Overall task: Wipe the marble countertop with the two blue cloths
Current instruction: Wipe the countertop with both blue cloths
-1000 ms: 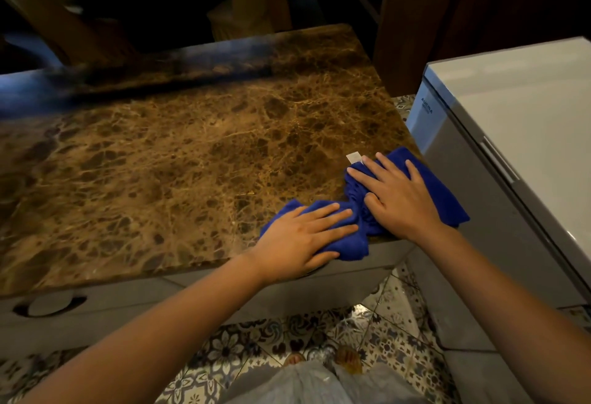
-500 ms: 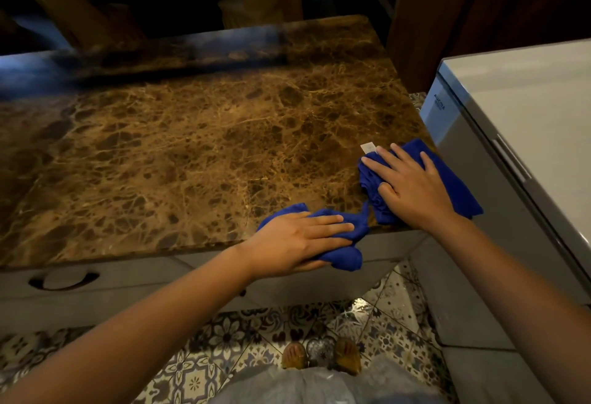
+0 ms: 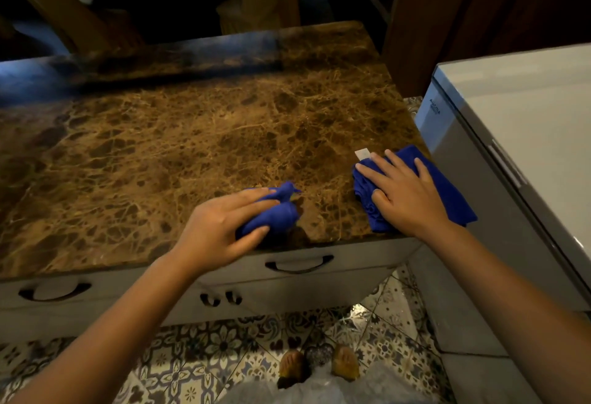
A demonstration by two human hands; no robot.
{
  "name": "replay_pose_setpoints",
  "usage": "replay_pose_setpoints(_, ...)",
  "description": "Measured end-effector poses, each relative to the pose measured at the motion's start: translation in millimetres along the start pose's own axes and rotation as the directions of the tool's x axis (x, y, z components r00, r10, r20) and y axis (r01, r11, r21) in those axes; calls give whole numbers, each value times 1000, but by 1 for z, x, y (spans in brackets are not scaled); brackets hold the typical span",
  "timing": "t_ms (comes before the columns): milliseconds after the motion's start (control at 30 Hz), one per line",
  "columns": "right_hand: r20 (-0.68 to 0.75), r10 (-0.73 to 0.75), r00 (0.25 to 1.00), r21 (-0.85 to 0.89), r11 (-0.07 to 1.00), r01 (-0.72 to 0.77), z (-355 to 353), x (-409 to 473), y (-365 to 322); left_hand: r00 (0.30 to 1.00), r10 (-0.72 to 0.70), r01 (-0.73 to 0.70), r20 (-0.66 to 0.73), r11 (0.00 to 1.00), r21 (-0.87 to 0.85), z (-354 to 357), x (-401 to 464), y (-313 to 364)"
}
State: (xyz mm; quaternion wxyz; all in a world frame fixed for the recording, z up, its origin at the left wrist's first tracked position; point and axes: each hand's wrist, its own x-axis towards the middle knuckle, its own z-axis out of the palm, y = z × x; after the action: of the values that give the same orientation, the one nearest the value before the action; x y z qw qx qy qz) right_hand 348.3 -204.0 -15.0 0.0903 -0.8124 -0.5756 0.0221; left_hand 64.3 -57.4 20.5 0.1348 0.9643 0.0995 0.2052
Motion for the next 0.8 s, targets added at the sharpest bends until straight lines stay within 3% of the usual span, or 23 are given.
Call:
replay_pose_setpoints(200, 10, 1, 1000, 25, 1000, -2, -5, -1, -2, 989, -76, 83, -128, 995, 49, 2, 108, -20)
replay_pose_setpoints(400, 11, 2, 1000, 49, 999, -2, -4, -1, -1, 998, 20, -25, 57, 997, 73, 47, 213, -14)
replay_pose_setpoints(667, 12, 5, 1000, 105, 994, -6, -4, -1, 0, 952, 59, -55, 302, 998, -21, 118, 252, -10)
replay_pose_setpoints(800, -21, 1, 1000, 101, 995, 1, -3, -1, 0, 959, 121, -133, 255, 991, 29, 119, 245, -18)
